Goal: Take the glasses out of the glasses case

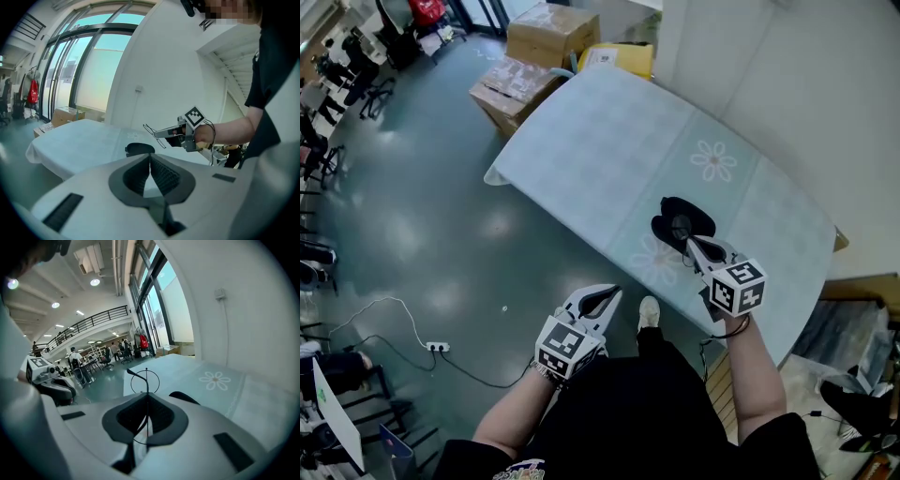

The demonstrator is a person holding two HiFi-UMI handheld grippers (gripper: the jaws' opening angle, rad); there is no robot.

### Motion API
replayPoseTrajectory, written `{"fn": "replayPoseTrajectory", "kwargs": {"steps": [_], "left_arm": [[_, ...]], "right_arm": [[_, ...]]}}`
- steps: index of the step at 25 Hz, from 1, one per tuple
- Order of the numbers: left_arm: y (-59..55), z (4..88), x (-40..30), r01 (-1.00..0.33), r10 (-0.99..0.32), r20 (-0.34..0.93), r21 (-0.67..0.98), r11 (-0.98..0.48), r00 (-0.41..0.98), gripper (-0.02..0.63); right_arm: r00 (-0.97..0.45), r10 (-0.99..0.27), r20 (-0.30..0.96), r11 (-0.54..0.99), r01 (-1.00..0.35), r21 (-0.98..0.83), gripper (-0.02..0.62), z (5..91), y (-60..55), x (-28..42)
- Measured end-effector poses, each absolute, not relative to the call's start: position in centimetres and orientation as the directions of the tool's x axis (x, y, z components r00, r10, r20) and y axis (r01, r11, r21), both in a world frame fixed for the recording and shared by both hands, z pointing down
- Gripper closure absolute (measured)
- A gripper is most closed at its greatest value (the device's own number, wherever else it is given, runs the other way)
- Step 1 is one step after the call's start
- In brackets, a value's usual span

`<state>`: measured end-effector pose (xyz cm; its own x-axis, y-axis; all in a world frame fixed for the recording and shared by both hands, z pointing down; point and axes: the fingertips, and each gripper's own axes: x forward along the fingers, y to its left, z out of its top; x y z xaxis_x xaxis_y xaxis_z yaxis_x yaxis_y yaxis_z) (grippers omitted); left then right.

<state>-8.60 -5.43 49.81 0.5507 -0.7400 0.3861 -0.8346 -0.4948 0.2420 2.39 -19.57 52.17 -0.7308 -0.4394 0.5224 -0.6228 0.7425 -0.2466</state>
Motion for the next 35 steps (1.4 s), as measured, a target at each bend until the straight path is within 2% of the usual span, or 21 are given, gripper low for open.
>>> {"fn": "replayPoseTrajectory", "kwargs": {"steps": [13,26,35], "left_arm": [[-2.5,48.5,-9.1,-0.796,-0.715,0.351,0.293,-0.529,0.605,0.577],[2.4,48.2,-9.0,-0.711,-0.624,0.345,0.276,-0.647,0.701,0.577],[3.2,47.7,-7.7,-0.686,-0.604,0.332,0.263,-0.679,0.725,0.577]], "right_arm": [[-0.721,-0.52,0.457,0.698,-0.668,-0.26,0.571,48.8,-11.6,3.0],[-0.67,-0.61,0.422,0.609,-0.738,-0.29,0.571,48.8,-2.4,3.1],[-0.668,-0.628,0.4,0.596,-0.743,-0.304,0.571,48.2,0.5,3.5]]}}
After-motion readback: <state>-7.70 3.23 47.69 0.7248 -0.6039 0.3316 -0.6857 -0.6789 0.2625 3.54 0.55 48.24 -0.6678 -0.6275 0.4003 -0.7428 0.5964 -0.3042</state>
